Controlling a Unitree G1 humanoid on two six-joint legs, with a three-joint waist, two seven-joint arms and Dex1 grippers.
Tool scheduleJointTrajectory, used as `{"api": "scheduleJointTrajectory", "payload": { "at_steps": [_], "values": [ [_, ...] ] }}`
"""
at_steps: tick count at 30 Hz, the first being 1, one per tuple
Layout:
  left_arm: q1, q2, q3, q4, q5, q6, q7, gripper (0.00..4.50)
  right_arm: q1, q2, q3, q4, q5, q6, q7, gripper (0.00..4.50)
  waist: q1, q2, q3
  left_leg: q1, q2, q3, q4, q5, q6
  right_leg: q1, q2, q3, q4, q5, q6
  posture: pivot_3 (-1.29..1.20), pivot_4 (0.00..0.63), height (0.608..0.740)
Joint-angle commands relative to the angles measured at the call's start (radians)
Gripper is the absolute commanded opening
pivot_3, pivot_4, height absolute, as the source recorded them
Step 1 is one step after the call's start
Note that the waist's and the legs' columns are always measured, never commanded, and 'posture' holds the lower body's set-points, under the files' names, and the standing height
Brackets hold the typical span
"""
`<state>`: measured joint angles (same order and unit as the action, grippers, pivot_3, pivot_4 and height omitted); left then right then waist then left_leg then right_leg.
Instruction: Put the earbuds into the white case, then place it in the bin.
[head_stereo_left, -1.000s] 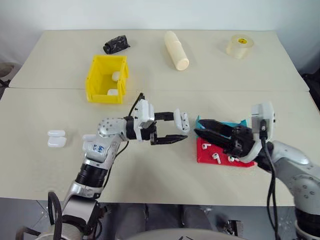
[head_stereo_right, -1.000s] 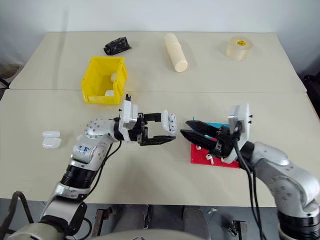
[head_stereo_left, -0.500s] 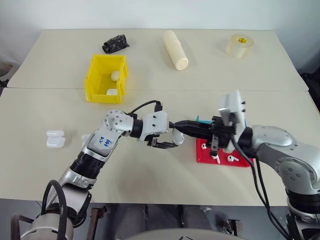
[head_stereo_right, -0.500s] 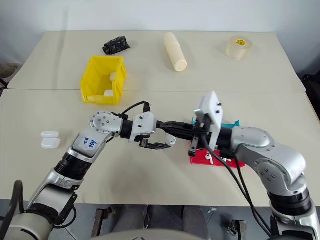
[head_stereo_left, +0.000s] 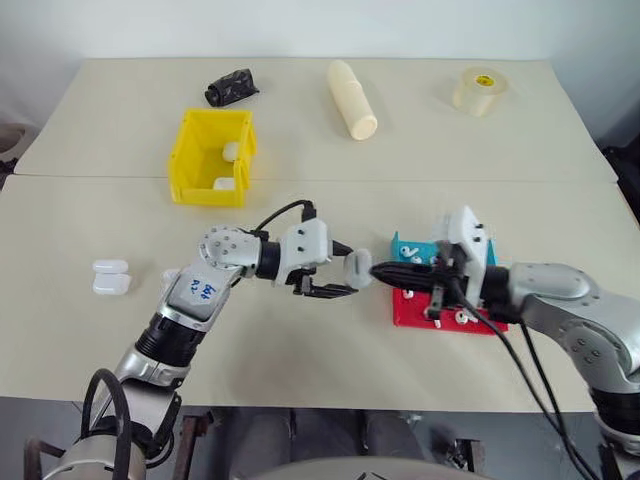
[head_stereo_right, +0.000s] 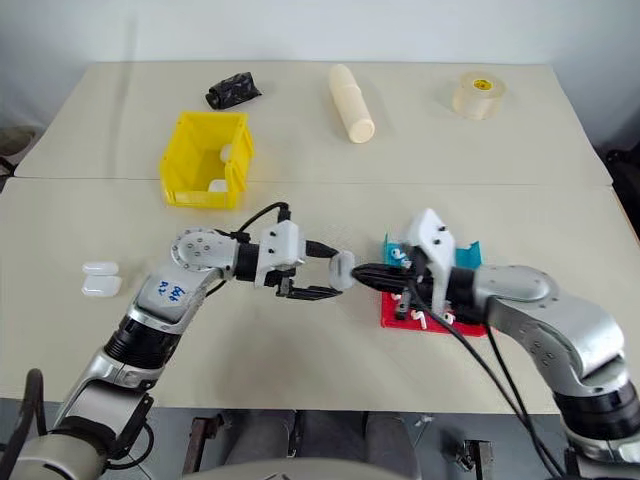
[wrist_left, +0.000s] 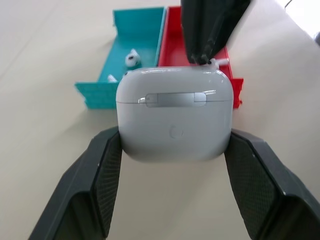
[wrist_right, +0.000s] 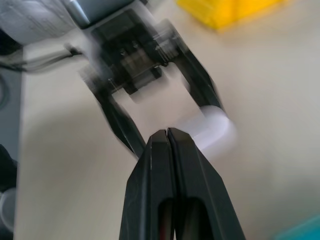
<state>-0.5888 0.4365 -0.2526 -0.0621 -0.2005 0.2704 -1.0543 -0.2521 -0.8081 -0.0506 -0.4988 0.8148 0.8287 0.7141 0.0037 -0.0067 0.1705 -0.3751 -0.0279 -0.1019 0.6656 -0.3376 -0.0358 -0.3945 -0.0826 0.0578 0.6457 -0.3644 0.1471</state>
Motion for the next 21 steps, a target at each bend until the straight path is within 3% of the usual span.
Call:
{"api": "scheduleJointTrajectory", "payload": {
  "at_steps": [1,3,6,11,17,21],
  "values": [
    [0.026,-0.014,0.060,-0.085,-0.081,0.002,0.015,2.78,0.040,0.004,-0.076,-0.007,-0.007,-0.082,0.057,0.04,0.000,0.000,0.000,0.000,0.000,0.000,0.000,0.000,0.000,0.000,0.000,0.000,0.000,0.000,0.000,0.00,0.150,0.740],
    [0.056,-0.034,0.116,-0.106,-0.100,0.000,0.082,2.78,0.069,0.069,-0.140,-0.015,-0.008,-0.174,0.043,0.04,-0.001,0.000,0.000,0.000,0.000,0.000,0.000,0.000,0.000,0.000,0.000,0.000,0.000,0.000,0.000,0.00,0.150,0.740],
    [0.102,-0.089,0.242,-0.125,-0.109,-0.004,0.263,2.78,0.123,0.136,-0.229,-0.056,-0.006,-0.263,0.025,0.63,-0.002,0.000,0.000,0.000,0.001,0.001,0.000,0.000,0.000,0.000,0.001,0.000,0.000,0.000,0.000,0.00,0.150,0.740],
    [0.185,-0.148,0.417,-0.156,-0.132,0.074,0.507,2.78,0.302,0.152,-0.241,-0.129,-0.157,-0.448,0.073,2.32,0.000,-0.001,0.000,0.000,0.001,0.001,0.000,0.000,0.000,0.000,0.001,0.000,0.001,0.000,0.000,0.00,0.150,0.740],
    [0.242,-0.169,0.497,-0.208,-0.139,0.112,0.649,2.78,0.406,0.187,-0.205,-0.132,-0.226,-0.627,0.150,4.33,0.004,-0.001,0.000,0.001,0.001,0.001,0.001,0.000,0.000,0.000,0.001,0.001,0.001,0.000,0.000,0.00,0.150,0.740],
    [0.218,-0.184,0.507,-0.213,-0.111,0.129,0.750,2.78,0.397,0.176,-0.221,-0.099,-0.178,-0.583,0.158,4.46,0.011,-0.001,0.000,0.001,0.001,0.001,0.000,0.000,0.000,0.001,0.001,0.001,0.001,0.000,0.000,0.00,0.150,0.740]
  ]
}}
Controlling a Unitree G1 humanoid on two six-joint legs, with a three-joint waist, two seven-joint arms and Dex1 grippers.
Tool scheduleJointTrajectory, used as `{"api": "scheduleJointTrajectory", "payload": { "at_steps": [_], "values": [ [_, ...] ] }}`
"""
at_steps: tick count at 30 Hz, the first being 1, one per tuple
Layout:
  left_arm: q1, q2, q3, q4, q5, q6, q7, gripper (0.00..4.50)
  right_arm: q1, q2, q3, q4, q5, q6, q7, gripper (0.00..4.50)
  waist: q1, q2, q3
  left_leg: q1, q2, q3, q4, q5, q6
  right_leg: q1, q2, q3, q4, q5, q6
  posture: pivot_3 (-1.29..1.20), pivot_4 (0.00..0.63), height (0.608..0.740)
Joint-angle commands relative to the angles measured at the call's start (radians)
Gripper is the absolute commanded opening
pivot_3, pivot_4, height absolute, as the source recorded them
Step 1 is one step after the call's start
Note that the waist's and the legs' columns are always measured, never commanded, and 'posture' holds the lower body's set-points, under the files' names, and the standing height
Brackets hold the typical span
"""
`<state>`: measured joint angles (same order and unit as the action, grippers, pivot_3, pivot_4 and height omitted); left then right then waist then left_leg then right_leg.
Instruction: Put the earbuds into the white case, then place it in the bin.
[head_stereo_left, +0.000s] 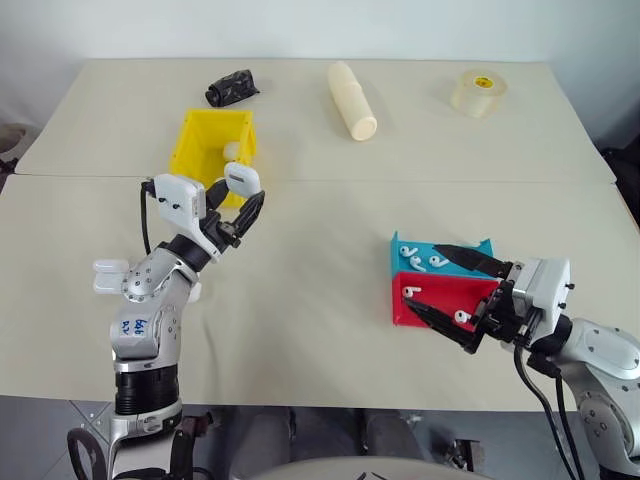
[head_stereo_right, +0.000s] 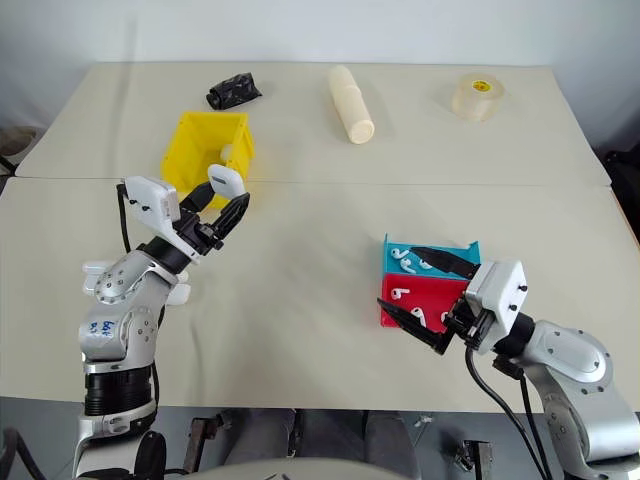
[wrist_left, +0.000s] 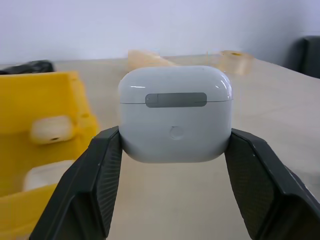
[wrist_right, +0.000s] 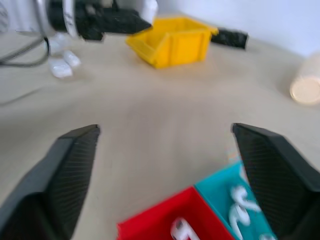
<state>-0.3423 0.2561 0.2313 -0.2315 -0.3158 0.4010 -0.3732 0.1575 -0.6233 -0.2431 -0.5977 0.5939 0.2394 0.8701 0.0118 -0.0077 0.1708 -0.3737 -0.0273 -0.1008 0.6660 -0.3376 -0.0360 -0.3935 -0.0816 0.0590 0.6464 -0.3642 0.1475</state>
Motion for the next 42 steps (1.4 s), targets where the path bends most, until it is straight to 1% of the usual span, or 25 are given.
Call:
{"api": "scheduleJointTrajectory", "payload": {
  "at_steps": [1,3,7,11,14,16,19,21,24,25,26,30,33,37,40,42],
  "values": [
    [-0.051,-0.007,0.026,-0.024,0.015,-0.010,0.095,2.78,-0.022,-0.010,-0.032,0.007,0.049,0.011,-0.001,4.46,0.006,0.000,0.000,0.000,0.000,0.000,0.000,0.000,0.000,0.000,0.000,0.000,0.000,0.000,0.000,0.00,0.150,0.740],
    [-0.118,0.008,0.018,0.063,0.049,-0.038,0.127,2.78,-0.040,-0.015,-0.034,0.018,0.058,0.021,-0.005,4.46,0.013,0.000,0.000,0.000,0.000,0.000,0.000,0.000,0.000,0.000,0.000,0.000,0.000,0.000,0.000,0.00,0.150,0.740],
    [-0.323,0.046,0.001,0.367,0.141,-0.125,0.200,2.78,-0.068,-0.018,-0.023,0.024,0.059,0.037,-0.012,4.46,0.016,-0.001,0.000,0.000,-0.006,-0.001,0.001,0.000,0.000,0.000,0.000,-0.001,0.000,0.000,0.000,0.00,0.150,0.740],
    [-0.456,0.062,-0.004,0.612,0.187,-0.208,0.241,2.78,-0.104,-0.017,-0.013,0.026,0.058,0.049,-0.025,4.46,0.010,-0.002,0.000,0.000,-0.008,0.000,0.000,0.000,0.000,-0.001,-0.001,-0.001,0.001,0.000,0.000,0.00,0.150,0.740],
    [-0.508,0.072,-0.006,0.714,0.191,-0.218,0.238,2.78,-0.124,-0.014,-0.006,0.030,0.051,0.049,-0.030,4.46,0.006,-0.003,0.001,0.000,-0.008,0.000,-0.001,0.000,0.000,-0.002,-0.001,-0.002,0.005,0.000,0.000,0.00,0.150,0.740],
    [-0.519,0.089,-0.001,0.732,0.194,-0.223,0.243,2.78,-0.135,-0.010,0.001,0.034,0.047,0.046,-0.035,4.46,0.003,-0.004,0.002,0.000,-0.008,0.001,-0.001,0.000,0.000,-0.003,-0.002,-0.002,0.007,0.000,0.000,0.00,0.150,0.740],
    [-0.512,0.101,0.015,0.711,0.167,-0.197,0.235,2.78,-0.148,-0.004,0.010,0.045,0.038,0.040,-0.040,4.46,0.001,-0.005,0.003,0.000,-0.007,0.001,-0.001,0.000,0.000,-0.004,-0.002,-0.003,0.007,0.000,0.000,0.00,0.150,0.740],
    [-0.503,0.105,0.019,0.689,0.140,-0.158,0.208,3.46,-0.153,0.001,0.017,0.053,0.031,0.033,-0.039,4.50,0.002,-0.005,0.003,0.000,-0.007,0.001,0.000,0.000,0.000,-0.004,-0.002,-0.003,0.008,0.000,0.000,0.00,0.150,0.740],
    [-0.479,0.114,0.016,0.631,0.097,-0.115,0.138,4.36,-0.163,0.010,0.023,0.066,0.024,0.024,-0.036,4.50,0.002,-0.005,0.003,0.000,-0.007,0.001,0.000,0.000,0.000,-0.004,-0.003,-0.003,0.008,0.000,0.000,0.00,0.150,0.740],
    [-0.467,0.117,0.015,0.607,0.075,-0.097,0.106,4.48,-0.167,0.011,0.025,0.071,0.022,0.021,-0.035,4.50,0.002,-0.005,0.003,0.000,-0.007,0.001,0.000,0.000,0.000,-0.004,-0.003,-0.003,0.008,0.000,0.000,0.00,0.150,0.740],
    [-0.450,0.126,0.008,0.576,0.053,-0.061,0.064,4.48,-0.170,0.012,0.027,0.076,0.020,0.018,-0.033,4.50,0.002,-0.005,0.003,0.000,-0.007,0.001,0.000,0.000,0.000,-0.004,-0.004,-0.003,0.009,0.000,0.000,0.00,0.150,0.740],
    [-0.374,0.177,0.006,0.473,0.040,-0.011,0.012,4.48,-0.182,0.009,0.030,0.099,0.019,0.008,-0.016,4.50,-0.003,-0.005,0.003,0.000,-0.006,0.001,0.000,0.000,0.000,-0.004,-0.004,-0.003,0.010,0.000,0.000,0.00,0.150,0.740],
    [-0.284,0.241,-0.027,0.335,-0.029,-0.001,-0.179,4.48,-0.184,0.000,0.023,0.121,0.021,0.000,0.005,4.50,-0.012,-0.005,0.003,0.000,-0.005,0.001,-0.001,0.000,0.000,-0.004,-0.004,-0.004,0.010,0.000,0.000,0.00,0.150,0.740],
    [-0.109,0.346,-0.017,0.155,-0.156,-0.055,-0.481,4.48,-0.197,-0.026,0.006,0.161,0.038,0.000,0.060,4.50,-0.017,-0.005,0.003,0.000,-0.003,0.001,-0.001,0.000,-0.001,-0.004,-0.005,-0.004,0.009,0.000,0.000,0.00,0.150,0.740],
    [0.005,0.410,0.047,0.103,-0.240,-0.067,-0.610,4.48,-0.204,-0.060,-0.013,0.187,0.067,0.021,0.110,4.50,-0.017,-0.004,0.003,0.000,-0.003,0.001,-0.001,0.000,0.000,-0.004,-0.006,-0.004,0.007,0.000,0.000,0.00,0.150,0.740],
    [0.060,0.448,0.067,0.088,-0.254,-0.109,-0.685,4.48,-0.201,-0.088,-0.028,0.209,0.078,0.024,0.148,4.50,-0.015,-0.004,0.003,0.000,-0.003,0.001,-0.001,0.000,0.000,-0.004,-0.007,-0.005,0.005,0.000,0.000,0.00,0.150,0.740]
  ]
}}
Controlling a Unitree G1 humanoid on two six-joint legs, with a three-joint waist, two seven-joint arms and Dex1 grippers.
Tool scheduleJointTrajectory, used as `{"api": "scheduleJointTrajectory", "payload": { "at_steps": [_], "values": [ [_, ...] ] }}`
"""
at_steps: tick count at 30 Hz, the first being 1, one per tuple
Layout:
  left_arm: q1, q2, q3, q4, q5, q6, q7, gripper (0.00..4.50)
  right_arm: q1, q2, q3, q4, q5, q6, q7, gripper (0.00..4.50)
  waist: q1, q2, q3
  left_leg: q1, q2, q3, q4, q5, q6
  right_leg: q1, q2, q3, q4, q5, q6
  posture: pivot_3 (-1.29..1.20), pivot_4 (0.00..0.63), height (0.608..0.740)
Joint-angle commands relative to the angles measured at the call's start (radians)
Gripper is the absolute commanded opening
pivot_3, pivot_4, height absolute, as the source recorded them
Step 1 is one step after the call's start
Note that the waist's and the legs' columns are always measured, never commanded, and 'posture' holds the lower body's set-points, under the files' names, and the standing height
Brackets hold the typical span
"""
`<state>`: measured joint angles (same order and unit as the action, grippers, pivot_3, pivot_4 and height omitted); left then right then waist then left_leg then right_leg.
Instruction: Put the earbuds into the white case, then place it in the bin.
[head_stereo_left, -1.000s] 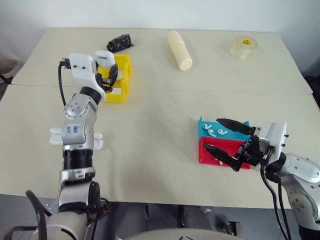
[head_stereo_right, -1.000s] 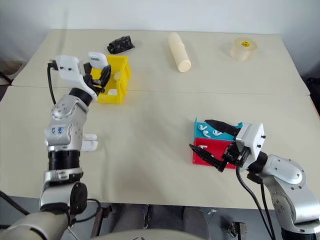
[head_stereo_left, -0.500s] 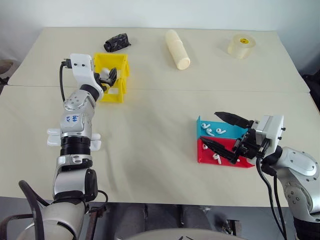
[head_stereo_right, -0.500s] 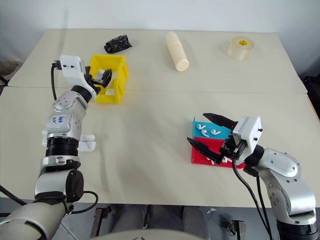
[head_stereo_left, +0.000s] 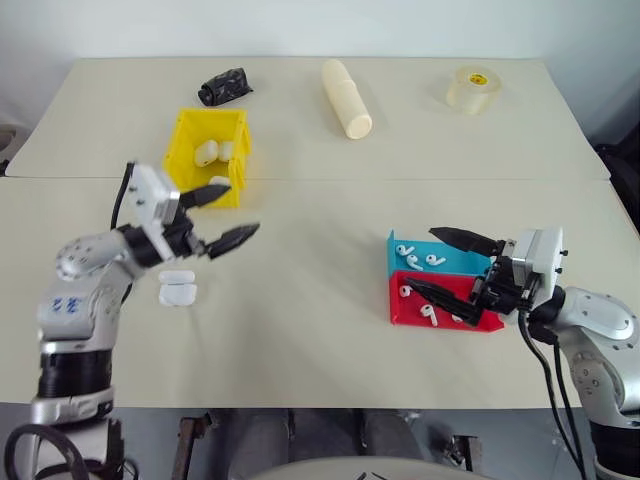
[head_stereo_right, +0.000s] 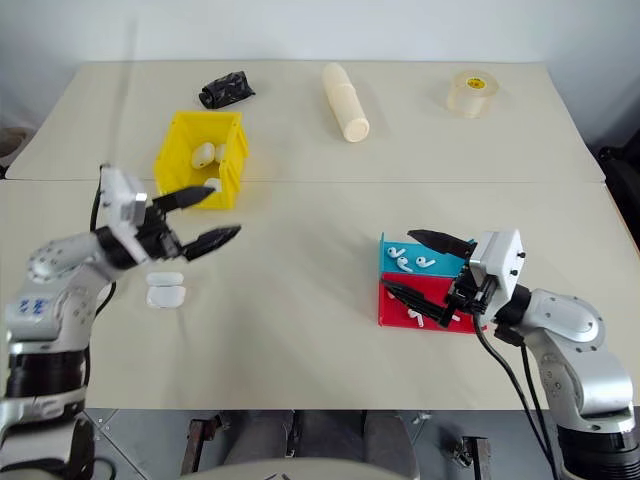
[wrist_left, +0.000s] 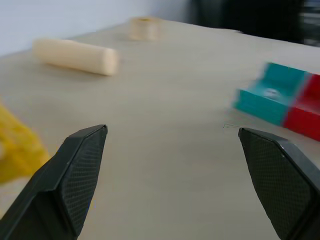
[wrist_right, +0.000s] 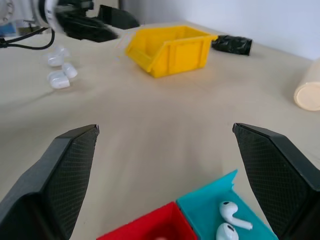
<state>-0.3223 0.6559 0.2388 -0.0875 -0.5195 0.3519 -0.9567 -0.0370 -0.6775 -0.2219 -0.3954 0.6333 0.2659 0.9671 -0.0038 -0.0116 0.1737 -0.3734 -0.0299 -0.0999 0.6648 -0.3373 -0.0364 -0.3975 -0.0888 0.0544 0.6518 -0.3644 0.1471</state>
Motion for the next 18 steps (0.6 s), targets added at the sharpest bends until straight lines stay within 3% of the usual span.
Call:
{"api": "scheduleJointTrajectory", "payload": {
  "at_steps": [1,7,12,18],
  "values": [
    [0.064,0.066,0.060,-0.063,-0.045,-0.072,-0.127,4.48,-0.001,-0.048,-0.056,0.017,0.042,-0.002,0.069,4.50,0.004,0.000,0.000,0.000,0.000,0.000,0.000,0.000,0.000,0.000,-0.001,0.000,-0.001,0.000,0.000,0.00,0.150,0.740],
    [0.218,0.141,0.058,-0.117,-0.004,-0.144,-0.228,4.48,0.056,-0.108,-0.127,0.040,0.063,0.002,0.141,4.50,0.005,0.000,0.000,0.001,-0.003,-0.002,0.000,-0.001,0.003,0.005,-0.006,-0.003,-0.005,0.000,0.000,0.00,0.150,0.740],
    [0.284,0.101,0.041,-0.101,0.035,-0.271,-0.229,4.48,0.117,-0.107,-0.162,0.089,0.005,-0.069,0.171,4.50,0.005,0.001,0.000,0.001,-0.003,-0.001,-0.001,-0.002,0.004,0.005,-0.006,-0.004,-0.006,0.000,0.000,0.00,0.150,0.740],
    [0.247,0.054,0.000,-0.074,0.084,-0.358,-0.189,4.48,0.174,-0.097,-0.167,0.092,-0.016,-0.107,0.192,4.50,0.005,0.001,0.000,0.002,-0.003,0.000,0.000,-0.001,0.004,0.006,-0.004,-0.005,-0.005,0.000,0.000,0.00,0.150,0.740]
  ]
}}
